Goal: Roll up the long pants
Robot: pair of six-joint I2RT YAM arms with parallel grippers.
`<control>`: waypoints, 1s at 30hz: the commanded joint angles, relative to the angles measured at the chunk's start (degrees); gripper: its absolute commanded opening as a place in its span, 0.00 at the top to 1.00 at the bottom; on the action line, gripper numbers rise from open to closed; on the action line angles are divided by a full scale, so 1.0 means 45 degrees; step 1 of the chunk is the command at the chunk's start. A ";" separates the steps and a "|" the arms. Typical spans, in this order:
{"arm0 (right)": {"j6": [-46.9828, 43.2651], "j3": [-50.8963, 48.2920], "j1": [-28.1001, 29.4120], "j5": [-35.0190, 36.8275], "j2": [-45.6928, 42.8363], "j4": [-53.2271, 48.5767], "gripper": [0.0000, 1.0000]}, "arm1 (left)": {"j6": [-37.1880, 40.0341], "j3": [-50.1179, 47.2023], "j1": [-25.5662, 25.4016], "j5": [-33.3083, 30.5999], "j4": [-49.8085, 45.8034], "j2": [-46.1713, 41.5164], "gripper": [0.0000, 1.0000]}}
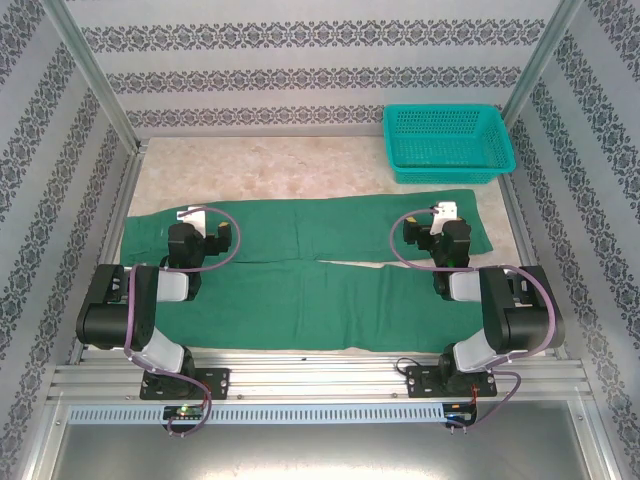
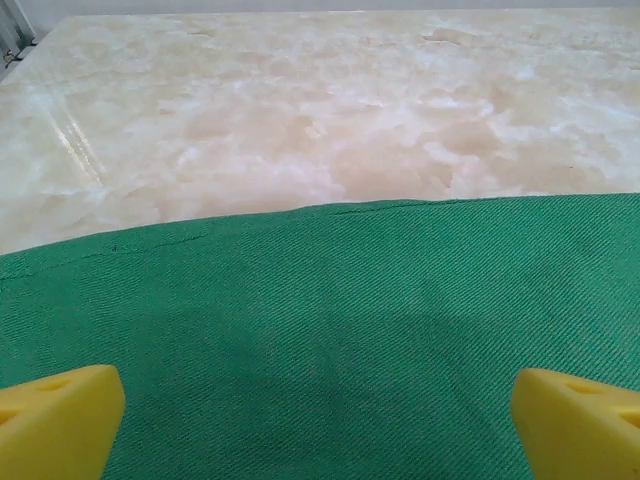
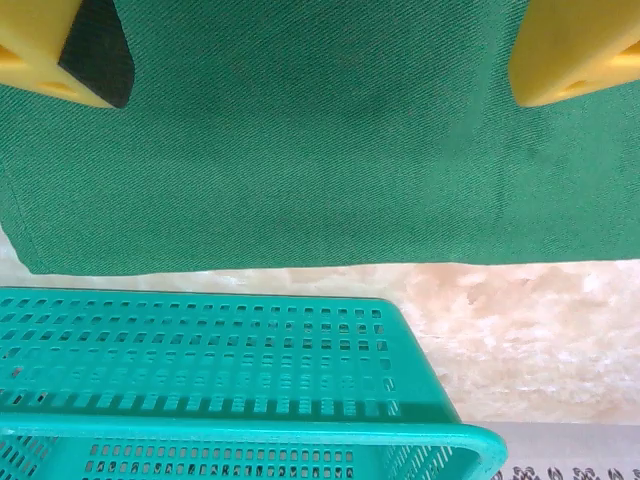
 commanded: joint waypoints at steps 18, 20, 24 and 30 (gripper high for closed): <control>0.0134 0.0119 0.0020 0.0012 -0.0125 0.0285 0.02 | 0.0103 0.0247 -0.0123 0.0114 -0.0039 0.0060 0.00; 0.0153 0.0120 0.0008 0.0012 -0.0126 0.0300 0.02 | 0.0108 0.0255 -0.0133 0.0111 -0.0063 0.0056 0.00; 0.0172 0.0188 0.0008 0.0012 -0.0116 0.0208 0.02 | 0.0109 0.0264 -0.0128 0.0121 -0.0045 0.0072 0.00; 0.0231 0.0183 -0.0074 -0.0157 -0.0118 0.0202 0.02 | 0.0109 0.0248 -0.0128 0.0123 -0.0025 0.0069 0.00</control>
